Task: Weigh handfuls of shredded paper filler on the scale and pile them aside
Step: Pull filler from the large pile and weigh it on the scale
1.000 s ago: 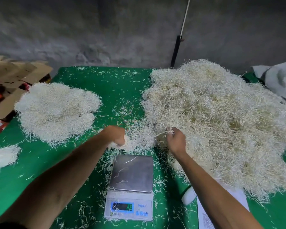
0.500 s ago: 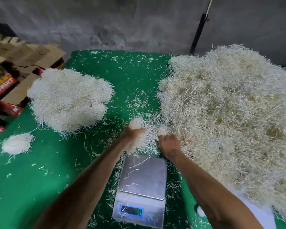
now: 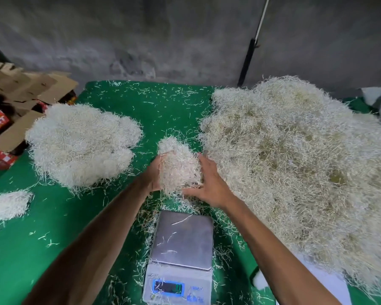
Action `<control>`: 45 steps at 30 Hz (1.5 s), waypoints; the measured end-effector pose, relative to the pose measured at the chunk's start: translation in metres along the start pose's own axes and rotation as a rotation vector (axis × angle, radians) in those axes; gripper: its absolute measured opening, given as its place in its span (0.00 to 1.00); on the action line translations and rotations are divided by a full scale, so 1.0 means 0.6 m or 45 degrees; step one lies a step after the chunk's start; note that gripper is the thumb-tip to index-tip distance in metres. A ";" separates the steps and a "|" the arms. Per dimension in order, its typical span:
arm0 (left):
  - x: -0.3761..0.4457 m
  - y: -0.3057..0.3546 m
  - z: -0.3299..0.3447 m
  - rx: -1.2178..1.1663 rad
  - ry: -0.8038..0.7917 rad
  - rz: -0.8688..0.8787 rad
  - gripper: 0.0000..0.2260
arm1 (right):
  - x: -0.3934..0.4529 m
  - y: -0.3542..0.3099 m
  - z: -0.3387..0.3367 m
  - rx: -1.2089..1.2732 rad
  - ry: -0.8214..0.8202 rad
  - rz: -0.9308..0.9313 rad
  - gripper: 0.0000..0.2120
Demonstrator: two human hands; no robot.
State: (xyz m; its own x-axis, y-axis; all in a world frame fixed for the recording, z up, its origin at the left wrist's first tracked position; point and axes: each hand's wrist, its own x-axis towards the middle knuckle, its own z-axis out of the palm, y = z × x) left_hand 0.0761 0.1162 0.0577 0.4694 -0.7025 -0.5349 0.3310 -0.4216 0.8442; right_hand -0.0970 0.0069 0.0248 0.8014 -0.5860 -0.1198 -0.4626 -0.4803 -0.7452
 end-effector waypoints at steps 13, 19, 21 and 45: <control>-0.024 0.033 0.025 1.319 0.372 0.284 0.14 | -0.034 -0.075 0.001 -0.410 0.179 -0.085 0.26; -0.040 0.007 -0.018 0.280 0.595 -0.166 0.26 | -0.081 -0.077 -0.017 -0.484 0.491 -0.322 0.28; -0.040 0.006 -0.067 0.329 0.670 -0.228 0.32 | -0.095 -0.046 -0.037 -0.432 0.561 -0.313 0.26; -0.056 -0.101 -0.023 0.955 0.074 0.056 0.40 | -0.115 -0.077 0.034 -0.820 0.121 0.201 0.16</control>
State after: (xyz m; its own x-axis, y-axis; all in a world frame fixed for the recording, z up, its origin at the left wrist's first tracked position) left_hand 0.0519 0.1732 0.0240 0.5186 -0.7050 -0.4837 -0.3257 -0.6860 0.6506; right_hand -0.1230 0.0830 0.0540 0.6826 -0.7217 -0.1152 -0.7289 -0.6608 -0.1793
